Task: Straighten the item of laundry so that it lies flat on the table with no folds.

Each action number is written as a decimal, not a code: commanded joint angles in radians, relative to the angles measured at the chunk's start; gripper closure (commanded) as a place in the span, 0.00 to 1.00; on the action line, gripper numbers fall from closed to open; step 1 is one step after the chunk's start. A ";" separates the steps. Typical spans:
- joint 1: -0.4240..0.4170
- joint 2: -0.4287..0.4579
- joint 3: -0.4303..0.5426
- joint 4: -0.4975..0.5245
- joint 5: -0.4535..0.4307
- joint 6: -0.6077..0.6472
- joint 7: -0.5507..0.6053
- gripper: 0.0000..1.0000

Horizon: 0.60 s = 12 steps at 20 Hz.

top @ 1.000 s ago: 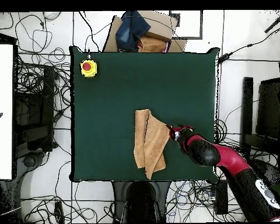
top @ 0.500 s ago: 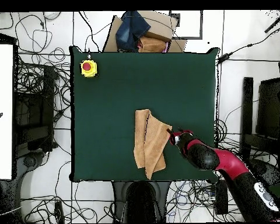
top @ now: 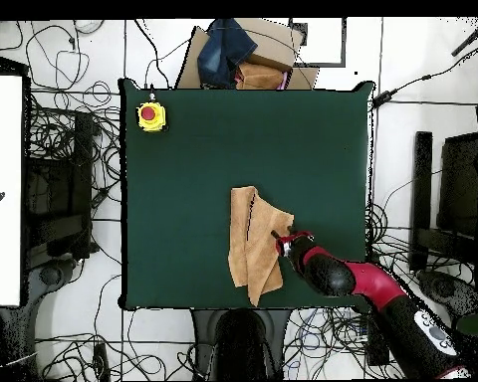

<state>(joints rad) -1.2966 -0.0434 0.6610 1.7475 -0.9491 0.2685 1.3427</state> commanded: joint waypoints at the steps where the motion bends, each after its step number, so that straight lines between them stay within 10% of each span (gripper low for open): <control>1: 0.031 0.077 -0.073 -0.072 -0.070 -0.032 -0.008 0.00; 12: -0.001 0.099 -0.029 -0.127 -0.039 0.050 -0.091 0.00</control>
<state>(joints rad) -1.3040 0.0294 0.6590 1.7465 -0.9619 0.2604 1.3425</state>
